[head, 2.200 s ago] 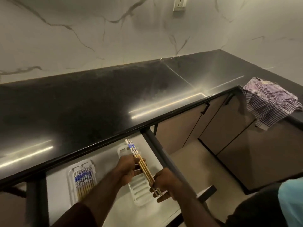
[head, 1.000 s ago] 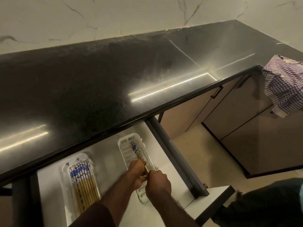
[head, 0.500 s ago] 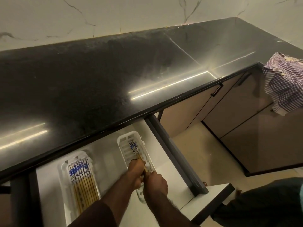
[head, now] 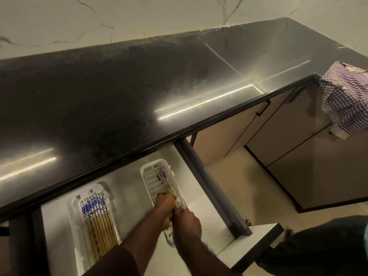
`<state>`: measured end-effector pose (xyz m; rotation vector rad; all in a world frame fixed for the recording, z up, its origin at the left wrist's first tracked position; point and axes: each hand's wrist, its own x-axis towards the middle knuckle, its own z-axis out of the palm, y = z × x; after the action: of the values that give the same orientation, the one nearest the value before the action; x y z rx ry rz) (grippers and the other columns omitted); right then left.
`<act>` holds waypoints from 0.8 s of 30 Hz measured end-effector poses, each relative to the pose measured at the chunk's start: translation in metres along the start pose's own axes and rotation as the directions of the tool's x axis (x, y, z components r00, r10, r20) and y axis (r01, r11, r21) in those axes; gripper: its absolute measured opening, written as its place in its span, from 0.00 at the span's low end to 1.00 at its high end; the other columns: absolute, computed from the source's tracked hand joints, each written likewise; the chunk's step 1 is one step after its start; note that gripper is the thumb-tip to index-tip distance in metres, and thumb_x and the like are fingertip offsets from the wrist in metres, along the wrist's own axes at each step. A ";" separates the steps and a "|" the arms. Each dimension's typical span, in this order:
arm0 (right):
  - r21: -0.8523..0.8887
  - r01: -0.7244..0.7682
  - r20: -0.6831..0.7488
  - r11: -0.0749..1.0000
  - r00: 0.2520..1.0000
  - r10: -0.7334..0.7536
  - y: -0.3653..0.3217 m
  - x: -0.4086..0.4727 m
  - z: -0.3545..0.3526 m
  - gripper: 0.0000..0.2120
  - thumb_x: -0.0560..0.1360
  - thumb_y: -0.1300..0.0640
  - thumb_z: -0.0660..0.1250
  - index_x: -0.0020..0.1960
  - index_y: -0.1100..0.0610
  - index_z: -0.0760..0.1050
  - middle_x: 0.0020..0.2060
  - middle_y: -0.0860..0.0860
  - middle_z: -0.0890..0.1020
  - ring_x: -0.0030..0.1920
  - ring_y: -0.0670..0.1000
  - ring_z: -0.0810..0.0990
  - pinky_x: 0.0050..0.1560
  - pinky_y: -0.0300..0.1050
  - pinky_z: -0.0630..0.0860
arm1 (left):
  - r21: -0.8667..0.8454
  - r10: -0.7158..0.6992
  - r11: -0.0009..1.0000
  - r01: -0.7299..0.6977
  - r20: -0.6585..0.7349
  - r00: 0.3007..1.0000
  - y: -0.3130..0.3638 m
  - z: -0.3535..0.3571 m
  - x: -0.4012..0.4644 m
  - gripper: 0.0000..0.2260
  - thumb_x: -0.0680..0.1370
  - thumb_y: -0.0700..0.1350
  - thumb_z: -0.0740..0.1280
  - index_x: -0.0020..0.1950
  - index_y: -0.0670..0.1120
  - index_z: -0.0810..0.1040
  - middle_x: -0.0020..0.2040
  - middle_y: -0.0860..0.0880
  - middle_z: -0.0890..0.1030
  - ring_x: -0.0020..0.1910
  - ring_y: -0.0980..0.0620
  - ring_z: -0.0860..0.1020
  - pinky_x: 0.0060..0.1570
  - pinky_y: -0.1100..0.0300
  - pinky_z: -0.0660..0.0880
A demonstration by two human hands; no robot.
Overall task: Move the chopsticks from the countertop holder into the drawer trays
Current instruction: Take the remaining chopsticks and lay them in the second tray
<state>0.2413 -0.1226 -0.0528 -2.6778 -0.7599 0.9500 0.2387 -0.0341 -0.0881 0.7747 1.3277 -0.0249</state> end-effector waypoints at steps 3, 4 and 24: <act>-0.066 0.075 -0.002 0.995 0.997 -0.075 0.003 -0.003 -0.003 0.11 0.81 0.59 0.61 0.61 0.56 0.76 0.53 0.51 0.83 0.51 0.50 0.82 0.48 0.37 0.73 | 0.006 -0.002 1.000 0.002 -0.012 1.000 0.006 0.001 -0.010 0.11 0.78 0.39 0.60 0.58 0.40 0.77 0.52 0.37 0.82 0.51 0.38 0.82 0.52 0.46 0.81; -0.082 0.094 0.002 0.992 0.996 -0.095 0.003 -0.003 -0.004 0.11 0.80 0.60 0.61 0.62 0.56 0.76 0.54 0.52 0.83 0.52 0.51 0.82 0.50 0.39 0.75 | 0.011 -0.005 1.000 0.005 -0.018 1.000 0.007 0.002 -0.012 0.10 0.79 0.39 0.60 0.56 0.40 0.77 0.51 0.37 0.82 0.51 0.39 0.82 0.50 0.48 0.80; -0.150 0.211 0.059 0.966 0.977 -0.204 0.007 -0.006 -0.007 0.11 0.79 0.60 0.64 0.60 0.58 0.79 0.54 0.54 0.83 0.52 0.54 0.83 0.56 0.47 0.78 | 0.082 0.065 0.995 -0.057 -0.089 0.994 0.006 0.004 -0.017 0.11 0.74 0.40 0.63 0.52 0.37 0.81 0.47 0.37 0.84 0.46 0.40 0.83 0.46 0.51 0.81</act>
<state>0.2448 -0.1319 -0.0464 -2.6443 -1.1431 0.9331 0.2401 -0.0389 -0.0699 0.8923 1.3956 0.0067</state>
